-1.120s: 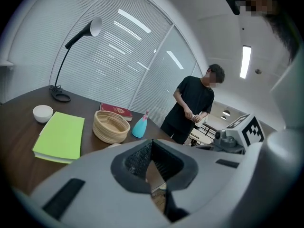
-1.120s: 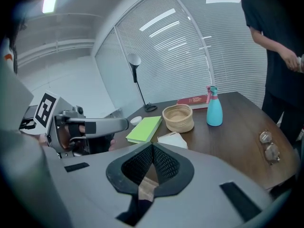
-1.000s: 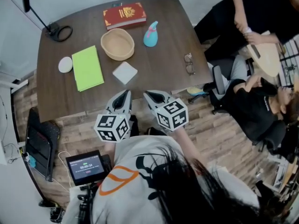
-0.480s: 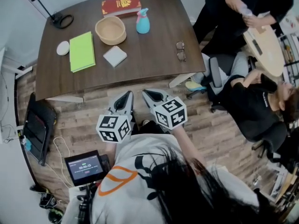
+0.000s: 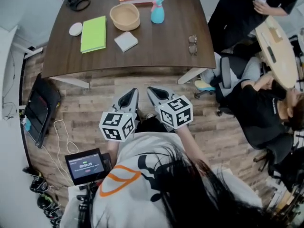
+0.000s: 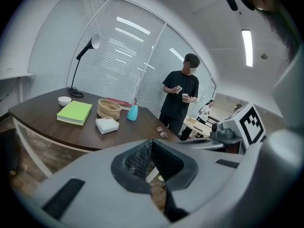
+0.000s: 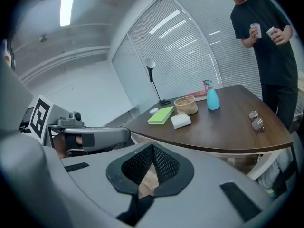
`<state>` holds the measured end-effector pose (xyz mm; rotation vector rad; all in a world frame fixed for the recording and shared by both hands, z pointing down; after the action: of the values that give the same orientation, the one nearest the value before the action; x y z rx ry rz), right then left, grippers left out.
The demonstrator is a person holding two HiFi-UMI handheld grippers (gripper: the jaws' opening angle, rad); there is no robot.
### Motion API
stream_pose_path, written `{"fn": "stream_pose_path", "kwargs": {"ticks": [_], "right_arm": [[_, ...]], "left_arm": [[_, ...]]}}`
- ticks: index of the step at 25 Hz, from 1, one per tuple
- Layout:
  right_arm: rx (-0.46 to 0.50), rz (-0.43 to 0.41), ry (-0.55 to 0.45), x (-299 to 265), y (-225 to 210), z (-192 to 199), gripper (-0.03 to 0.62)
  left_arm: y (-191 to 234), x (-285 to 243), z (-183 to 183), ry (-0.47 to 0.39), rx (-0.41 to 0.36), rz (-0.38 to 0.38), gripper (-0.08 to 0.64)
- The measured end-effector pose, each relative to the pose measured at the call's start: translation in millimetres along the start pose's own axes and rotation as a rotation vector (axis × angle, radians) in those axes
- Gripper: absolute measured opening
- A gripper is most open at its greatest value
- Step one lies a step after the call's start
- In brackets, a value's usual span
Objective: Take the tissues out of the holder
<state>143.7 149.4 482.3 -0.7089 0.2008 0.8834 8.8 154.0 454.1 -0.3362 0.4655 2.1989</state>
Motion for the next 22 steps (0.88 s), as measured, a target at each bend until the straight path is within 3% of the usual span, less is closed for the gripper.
{"fn": "stream_pose_path", "kwargs": {"ticks": [22], "right_arm": [[0.014,-0.019,0.001,-12.1,-4.0,-4.3,0.011]], "left_arm": [[8.5,-3.5,-0.2,-0.001,-0.024,-0.025,0.0]]}}
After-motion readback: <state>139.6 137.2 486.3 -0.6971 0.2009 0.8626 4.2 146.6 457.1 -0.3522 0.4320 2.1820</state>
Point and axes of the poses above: the fingertips, and each gripper's own axes: x backward along the fingers, y to its left, z out of its underside, the point moved 7 cm from there along x, backward along the fingers, and after that the axes turned 8 degrees about -x, right-handed, at the moved point
